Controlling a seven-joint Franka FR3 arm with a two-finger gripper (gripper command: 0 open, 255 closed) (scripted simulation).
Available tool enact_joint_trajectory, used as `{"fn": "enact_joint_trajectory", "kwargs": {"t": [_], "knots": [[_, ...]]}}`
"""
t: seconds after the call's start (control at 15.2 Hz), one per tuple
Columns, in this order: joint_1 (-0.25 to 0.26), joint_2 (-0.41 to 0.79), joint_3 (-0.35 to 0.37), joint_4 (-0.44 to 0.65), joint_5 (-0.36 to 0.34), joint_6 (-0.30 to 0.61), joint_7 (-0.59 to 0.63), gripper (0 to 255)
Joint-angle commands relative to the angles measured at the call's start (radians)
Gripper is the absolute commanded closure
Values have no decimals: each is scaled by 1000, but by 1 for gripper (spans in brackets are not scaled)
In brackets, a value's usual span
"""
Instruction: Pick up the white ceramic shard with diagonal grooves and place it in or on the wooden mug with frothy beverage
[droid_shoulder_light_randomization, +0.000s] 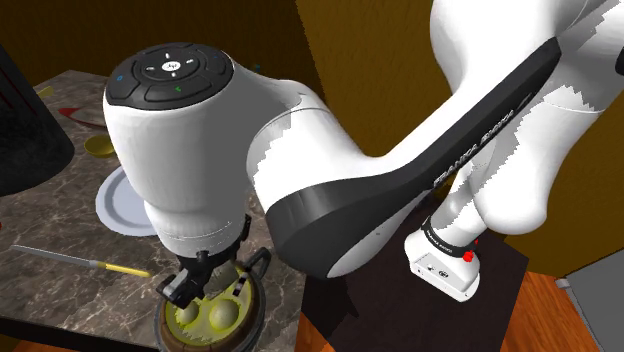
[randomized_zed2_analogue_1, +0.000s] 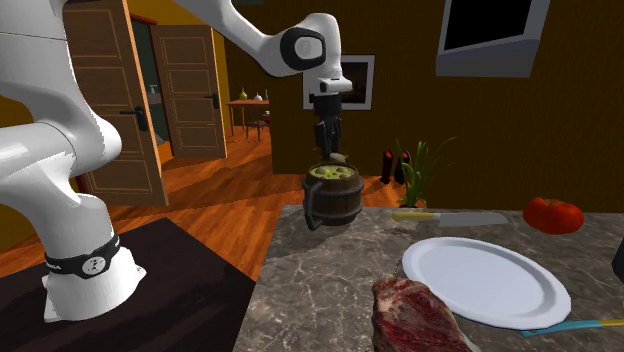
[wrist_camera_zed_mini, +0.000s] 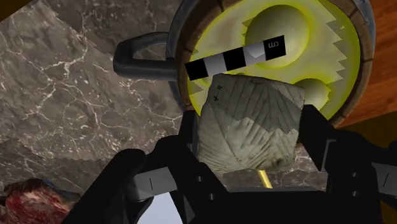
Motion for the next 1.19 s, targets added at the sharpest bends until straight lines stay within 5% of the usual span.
{"fn": "enact_joint_trajectory", "kwargs": {"t": [0.0, 0.86, 0.92, 1.12], "knots": [[1, 9, -2, -18, -10, 25, 8, 255], [9, 46, -9, -49, -47, 83, 37, 255], [9, 46, -9, -49, -47, 83, 37, 0], [9, 46, -9, -49, -47, 83, 37, 0]]}}
